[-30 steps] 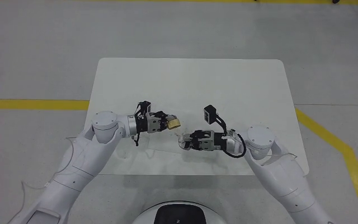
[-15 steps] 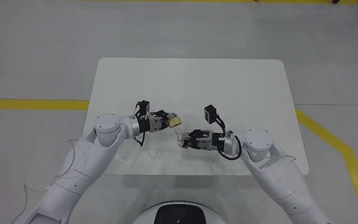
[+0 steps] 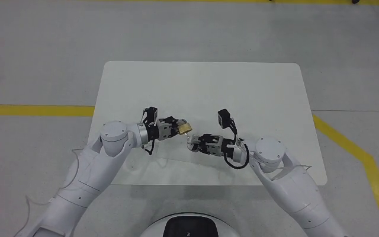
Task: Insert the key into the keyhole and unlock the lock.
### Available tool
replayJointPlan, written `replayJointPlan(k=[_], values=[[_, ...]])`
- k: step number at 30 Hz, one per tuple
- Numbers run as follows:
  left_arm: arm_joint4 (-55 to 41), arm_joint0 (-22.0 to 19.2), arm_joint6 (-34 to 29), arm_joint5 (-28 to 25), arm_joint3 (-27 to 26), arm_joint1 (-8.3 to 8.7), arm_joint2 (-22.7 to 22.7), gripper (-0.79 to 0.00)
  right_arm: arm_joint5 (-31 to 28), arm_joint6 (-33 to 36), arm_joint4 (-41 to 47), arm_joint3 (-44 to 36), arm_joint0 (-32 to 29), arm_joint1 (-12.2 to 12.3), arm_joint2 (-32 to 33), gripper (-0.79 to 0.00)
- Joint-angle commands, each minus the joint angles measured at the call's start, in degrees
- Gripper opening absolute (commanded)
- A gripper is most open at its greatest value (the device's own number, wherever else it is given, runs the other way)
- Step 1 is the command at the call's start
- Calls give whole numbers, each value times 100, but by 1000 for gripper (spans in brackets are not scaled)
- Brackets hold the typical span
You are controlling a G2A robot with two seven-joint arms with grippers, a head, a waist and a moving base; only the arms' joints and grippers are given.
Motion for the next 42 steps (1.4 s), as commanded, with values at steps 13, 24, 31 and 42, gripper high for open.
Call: replayJointPlan(k=[13,24,31,42], values=[[3,1,1,79,9,-16,-37,-785,152,-216,-150,-20,12,-31,-41,-785],[49,22,48,117,-17,-26,-51,-785,132,-254,-131,-33,-10,-44,23,-785],[54,22,80,117,-23,-41,-46,-785,173,-282,-113,6,11,-58,43,-785],[65,48,131,171,-85,-55,-55,-785,235,-436,-82,32,30,-88,61,-785]])
